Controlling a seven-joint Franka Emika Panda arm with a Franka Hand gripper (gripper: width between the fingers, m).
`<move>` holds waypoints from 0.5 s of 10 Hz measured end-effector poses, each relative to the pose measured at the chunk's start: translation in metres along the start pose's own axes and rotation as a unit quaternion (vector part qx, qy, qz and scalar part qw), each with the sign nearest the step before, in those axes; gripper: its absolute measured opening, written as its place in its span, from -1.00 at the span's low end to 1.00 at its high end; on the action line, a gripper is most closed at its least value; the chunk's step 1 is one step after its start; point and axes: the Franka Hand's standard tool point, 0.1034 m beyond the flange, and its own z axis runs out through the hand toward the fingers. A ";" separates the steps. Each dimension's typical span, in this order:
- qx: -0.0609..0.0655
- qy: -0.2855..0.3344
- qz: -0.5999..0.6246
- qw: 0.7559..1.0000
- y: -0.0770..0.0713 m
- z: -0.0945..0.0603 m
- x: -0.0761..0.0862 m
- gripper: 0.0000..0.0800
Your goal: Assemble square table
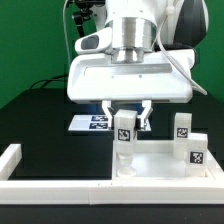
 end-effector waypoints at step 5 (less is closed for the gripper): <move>-0.002 0.004 -0.006 1.000 -0.003 0.007 -0.003 -0.27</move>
Offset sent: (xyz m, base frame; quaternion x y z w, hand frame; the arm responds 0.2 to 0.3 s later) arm -0.0013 -0.0011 -0.0048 -0.0038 0.0035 -0.0032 1.0000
